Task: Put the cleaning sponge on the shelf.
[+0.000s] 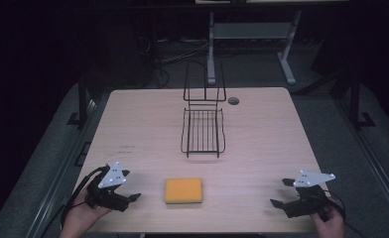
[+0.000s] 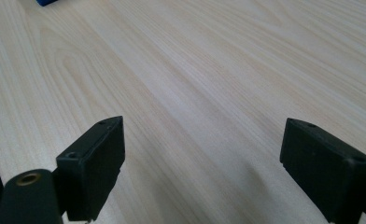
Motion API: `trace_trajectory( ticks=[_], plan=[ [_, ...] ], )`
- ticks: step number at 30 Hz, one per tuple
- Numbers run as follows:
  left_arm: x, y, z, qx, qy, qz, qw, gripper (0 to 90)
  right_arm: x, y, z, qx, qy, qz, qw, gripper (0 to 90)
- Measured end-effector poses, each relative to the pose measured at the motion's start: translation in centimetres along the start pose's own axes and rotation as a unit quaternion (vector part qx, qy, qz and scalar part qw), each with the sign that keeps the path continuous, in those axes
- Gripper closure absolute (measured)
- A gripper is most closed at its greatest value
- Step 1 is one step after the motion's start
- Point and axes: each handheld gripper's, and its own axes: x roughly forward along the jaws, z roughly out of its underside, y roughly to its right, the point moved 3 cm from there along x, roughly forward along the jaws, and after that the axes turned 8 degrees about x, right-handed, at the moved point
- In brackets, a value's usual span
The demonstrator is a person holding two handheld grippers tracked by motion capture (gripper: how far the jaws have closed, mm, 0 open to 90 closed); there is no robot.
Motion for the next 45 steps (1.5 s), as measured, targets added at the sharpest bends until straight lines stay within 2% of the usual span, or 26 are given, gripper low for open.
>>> trace_trajectory(
  ticks=[7,29,33,45],
  plan=[
    [0.5,0.0,-0.8,0.011,-0.003,0.016,0.9998,17.9,0.0,-0.1,0.0,-0.002,0.000,-0.001,1.0000,13.7],
    [1.4,0.1,-2.6,0.040,-0.010,0.042,0.9983,17.9,0.0,-0.2,0.0,-0.004,-0.001,-0.001,1.0000,13.7],
    [1.5,0.2,-3.3,0.052,-0.012,0.048,0.9974,17.8,0.0,-0.2,0.0,-0.008,0.001,-0.002,1.0000,13.7],
    [2.2,0.5,-4.6,0.068,-0.014,0.068,0.9952,17.8,0.0,-0.2,-0.1,-0.009,0.000,-0.003,1.0000,13.7]
  ],
)
